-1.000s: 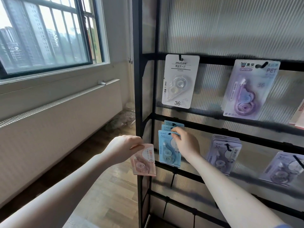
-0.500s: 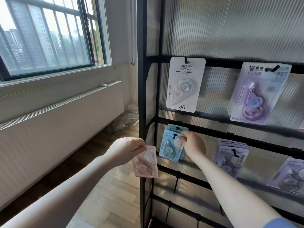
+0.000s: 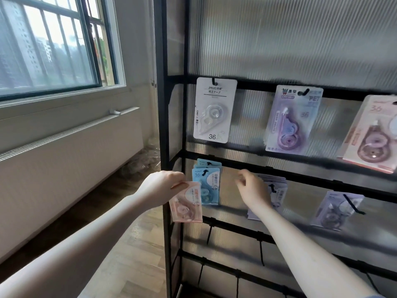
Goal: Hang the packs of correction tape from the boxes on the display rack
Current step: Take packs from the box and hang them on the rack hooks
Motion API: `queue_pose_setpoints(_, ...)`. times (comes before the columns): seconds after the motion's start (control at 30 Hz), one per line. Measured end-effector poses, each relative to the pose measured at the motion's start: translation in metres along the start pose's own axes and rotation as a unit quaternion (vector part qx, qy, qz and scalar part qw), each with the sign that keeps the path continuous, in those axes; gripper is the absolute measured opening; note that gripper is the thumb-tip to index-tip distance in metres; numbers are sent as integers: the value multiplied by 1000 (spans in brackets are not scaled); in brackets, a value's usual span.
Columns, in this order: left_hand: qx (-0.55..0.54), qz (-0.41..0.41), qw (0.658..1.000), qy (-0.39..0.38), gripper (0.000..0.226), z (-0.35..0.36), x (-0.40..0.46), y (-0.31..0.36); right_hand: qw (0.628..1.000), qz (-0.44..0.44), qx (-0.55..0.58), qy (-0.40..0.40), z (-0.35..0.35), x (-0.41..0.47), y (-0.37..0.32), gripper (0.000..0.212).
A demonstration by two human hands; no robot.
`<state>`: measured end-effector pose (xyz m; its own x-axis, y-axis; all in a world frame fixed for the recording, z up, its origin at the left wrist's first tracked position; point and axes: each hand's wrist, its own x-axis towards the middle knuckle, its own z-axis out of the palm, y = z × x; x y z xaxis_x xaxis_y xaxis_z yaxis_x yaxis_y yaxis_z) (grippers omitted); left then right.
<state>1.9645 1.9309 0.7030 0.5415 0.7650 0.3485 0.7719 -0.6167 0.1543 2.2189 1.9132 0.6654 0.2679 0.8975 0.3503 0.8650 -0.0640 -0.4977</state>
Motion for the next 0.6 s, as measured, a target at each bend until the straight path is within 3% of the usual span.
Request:
queue_pose_setpoints(0.4, 24, 18, 999, 34, 23, -12, 20, 92, 996, -60, -31, 63, -94, -42, 49, 24)
queue_pose_setpoints(0.6, 11, -13, 999, 49, 19, -14, 31, 168, 992, -61, -74, 81, -157, -61, 113, 24)
